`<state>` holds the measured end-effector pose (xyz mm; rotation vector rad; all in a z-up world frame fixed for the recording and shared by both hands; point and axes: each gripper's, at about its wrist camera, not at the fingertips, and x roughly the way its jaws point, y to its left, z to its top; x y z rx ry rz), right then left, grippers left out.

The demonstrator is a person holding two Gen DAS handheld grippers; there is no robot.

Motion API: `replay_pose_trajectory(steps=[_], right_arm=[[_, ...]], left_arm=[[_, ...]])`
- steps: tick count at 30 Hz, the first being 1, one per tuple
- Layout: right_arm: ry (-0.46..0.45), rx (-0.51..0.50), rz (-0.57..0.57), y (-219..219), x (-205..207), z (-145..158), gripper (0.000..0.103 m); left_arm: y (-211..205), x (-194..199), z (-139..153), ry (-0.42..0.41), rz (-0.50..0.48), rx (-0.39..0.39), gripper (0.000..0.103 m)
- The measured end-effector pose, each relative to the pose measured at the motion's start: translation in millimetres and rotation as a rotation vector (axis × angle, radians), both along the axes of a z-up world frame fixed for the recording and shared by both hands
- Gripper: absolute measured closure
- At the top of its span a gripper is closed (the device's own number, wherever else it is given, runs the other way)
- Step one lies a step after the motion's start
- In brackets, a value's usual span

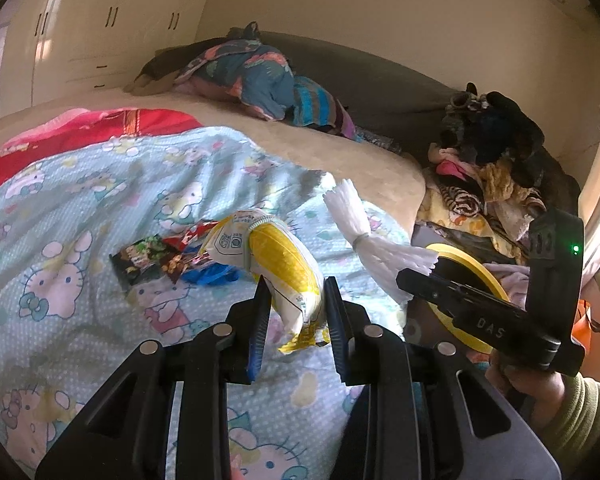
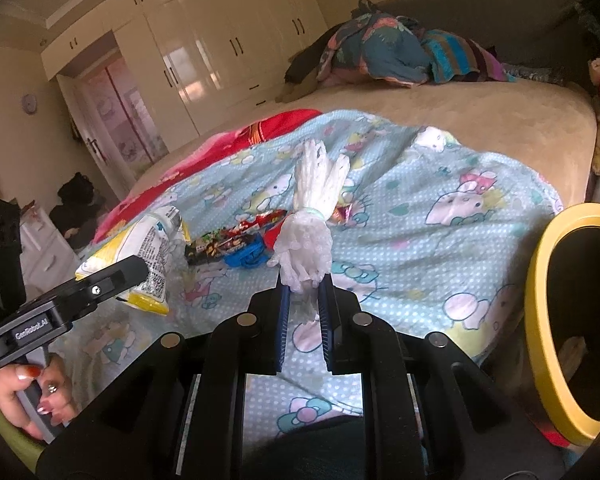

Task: Collect trash
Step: 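Carry the snack bag with the left gripper and glove with the right over the bin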

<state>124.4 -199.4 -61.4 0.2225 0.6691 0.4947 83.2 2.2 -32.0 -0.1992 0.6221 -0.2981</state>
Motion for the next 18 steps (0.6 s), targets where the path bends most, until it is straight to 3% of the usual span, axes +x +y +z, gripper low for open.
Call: replay_pose_trajectory(steps=[18], right_arm=[[-0.020,0.044,-0.130,-59,-13,10,0.094]], left_arm=[[-43,-10,20,-0.042,-0.078,0.019,0.077]])
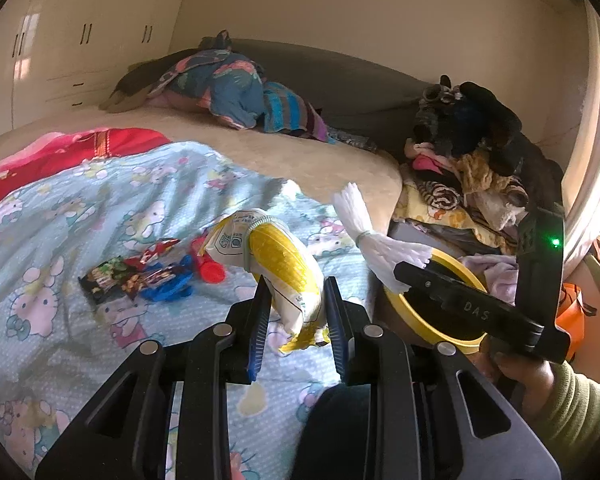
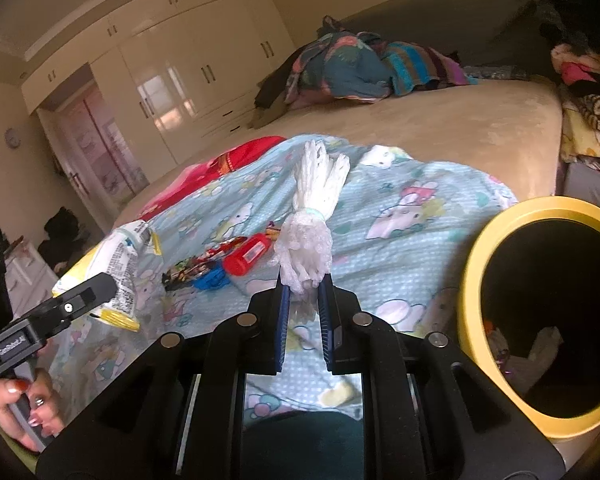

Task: Collect trash
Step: 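Carry the snack bag with the left gripper and glove with the right over the bin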

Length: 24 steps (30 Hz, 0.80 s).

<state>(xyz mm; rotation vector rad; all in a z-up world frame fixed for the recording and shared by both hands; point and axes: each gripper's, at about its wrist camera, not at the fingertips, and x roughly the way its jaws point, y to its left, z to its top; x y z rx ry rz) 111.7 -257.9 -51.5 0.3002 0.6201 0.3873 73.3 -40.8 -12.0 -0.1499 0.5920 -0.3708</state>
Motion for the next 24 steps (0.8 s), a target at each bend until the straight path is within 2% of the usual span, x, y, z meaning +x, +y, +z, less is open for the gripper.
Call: replay_pose_trajectory(steps=[24], right_arm=[[-0.009,-0.004,-0.200,-61,-17,-5,0.094]], left_arm=[[-68,8,6,-0.019,-0.131,-0.001,0.077]])
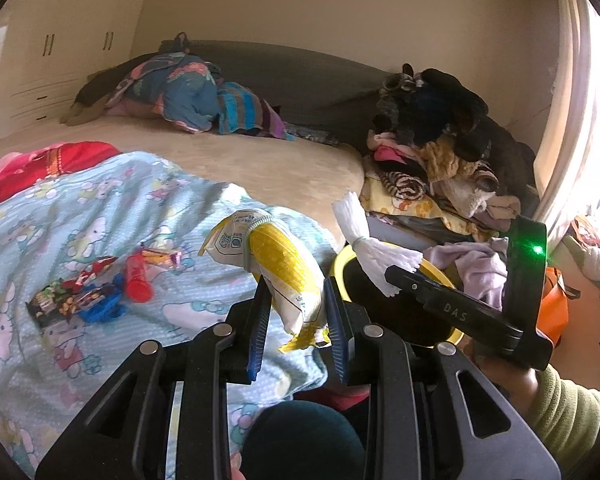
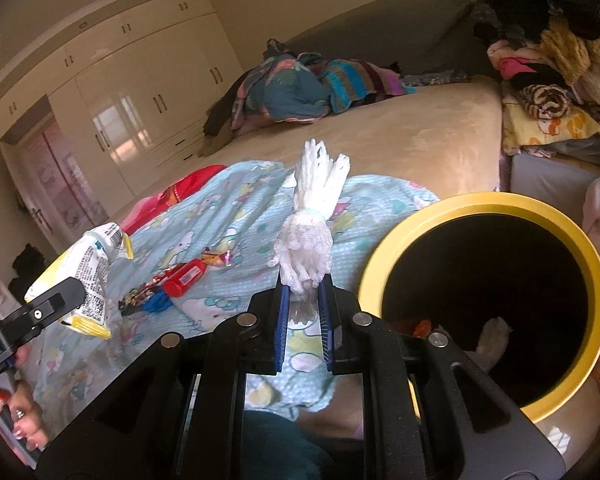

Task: Collect trash
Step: 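Carry the snack bag with the left gripper and glove with the right over the bin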

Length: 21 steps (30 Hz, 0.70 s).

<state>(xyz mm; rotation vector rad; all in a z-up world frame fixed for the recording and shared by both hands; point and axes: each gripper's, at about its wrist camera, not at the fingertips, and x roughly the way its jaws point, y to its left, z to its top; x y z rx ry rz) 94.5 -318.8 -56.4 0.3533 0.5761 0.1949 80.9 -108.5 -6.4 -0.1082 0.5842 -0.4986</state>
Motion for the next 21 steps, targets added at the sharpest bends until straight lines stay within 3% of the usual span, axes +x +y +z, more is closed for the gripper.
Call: replay_pose_trajectory(steps=[21], right_arm=[[0.048,0.039,-0.205,-71,-4,-18,0.094]], left_arm=[[-69,11,-14,0.016,-0.146,0.029,0.077]])
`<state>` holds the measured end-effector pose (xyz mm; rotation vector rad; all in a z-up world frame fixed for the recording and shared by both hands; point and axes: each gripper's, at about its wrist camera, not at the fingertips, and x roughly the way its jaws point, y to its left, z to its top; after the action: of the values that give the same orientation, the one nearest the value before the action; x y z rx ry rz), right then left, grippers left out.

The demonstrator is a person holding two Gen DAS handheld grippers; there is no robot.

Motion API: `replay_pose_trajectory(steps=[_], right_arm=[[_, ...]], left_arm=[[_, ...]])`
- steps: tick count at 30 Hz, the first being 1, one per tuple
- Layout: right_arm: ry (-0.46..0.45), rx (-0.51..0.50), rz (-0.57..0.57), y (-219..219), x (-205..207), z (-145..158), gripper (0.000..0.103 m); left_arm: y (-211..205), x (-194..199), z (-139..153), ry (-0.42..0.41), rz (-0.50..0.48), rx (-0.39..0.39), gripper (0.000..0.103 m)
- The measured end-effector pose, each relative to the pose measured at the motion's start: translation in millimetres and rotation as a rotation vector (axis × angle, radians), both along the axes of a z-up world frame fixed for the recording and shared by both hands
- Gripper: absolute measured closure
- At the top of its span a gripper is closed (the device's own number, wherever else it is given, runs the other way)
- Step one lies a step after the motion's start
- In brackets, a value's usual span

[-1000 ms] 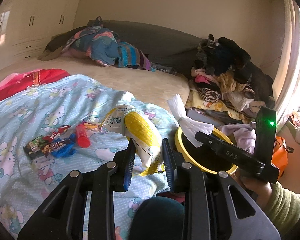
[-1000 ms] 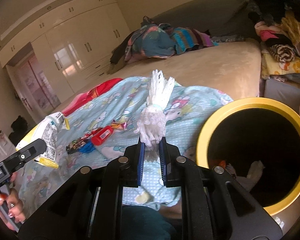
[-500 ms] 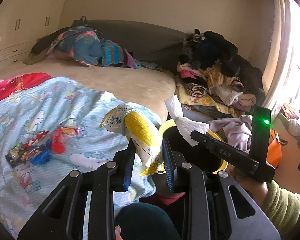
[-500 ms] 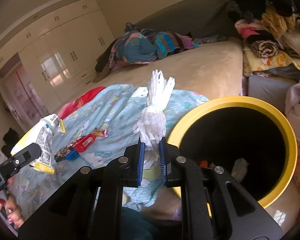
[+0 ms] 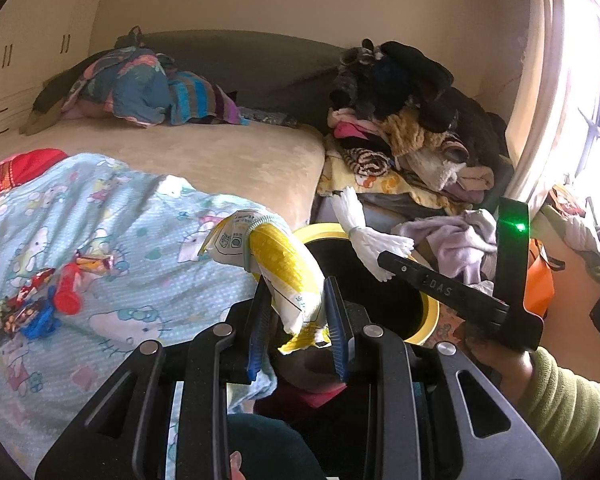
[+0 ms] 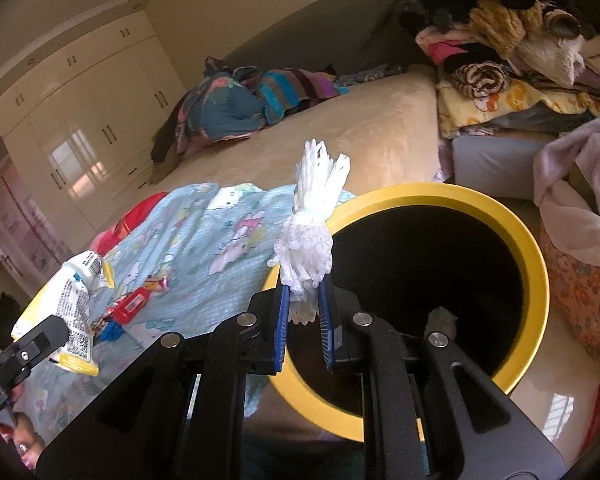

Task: Collect trash
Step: 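Carry the snack bag with the left gripper and glove with the right over the bin, then open both grippers to drop the snack bag and glove into the bin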

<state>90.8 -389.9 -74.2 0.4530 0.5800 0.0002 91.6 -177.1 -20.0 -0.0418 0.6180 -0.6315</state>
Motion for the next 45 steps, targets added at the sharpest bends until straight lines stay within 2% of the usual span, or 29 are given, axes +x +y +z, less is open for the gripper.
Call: replay_pose_trajectory(steps=[25,45], right_arm=[[0.097,0.057,-0.124,-41,4,-34,0.093],[0.121,0.088,-0.165,-52,5,-44,0.090]], left_arm=[[-73,17,-33,0.042,-0.152,0.054,0.077],[-117,61,-67,0.112,-0.155,0.131,0.077]])
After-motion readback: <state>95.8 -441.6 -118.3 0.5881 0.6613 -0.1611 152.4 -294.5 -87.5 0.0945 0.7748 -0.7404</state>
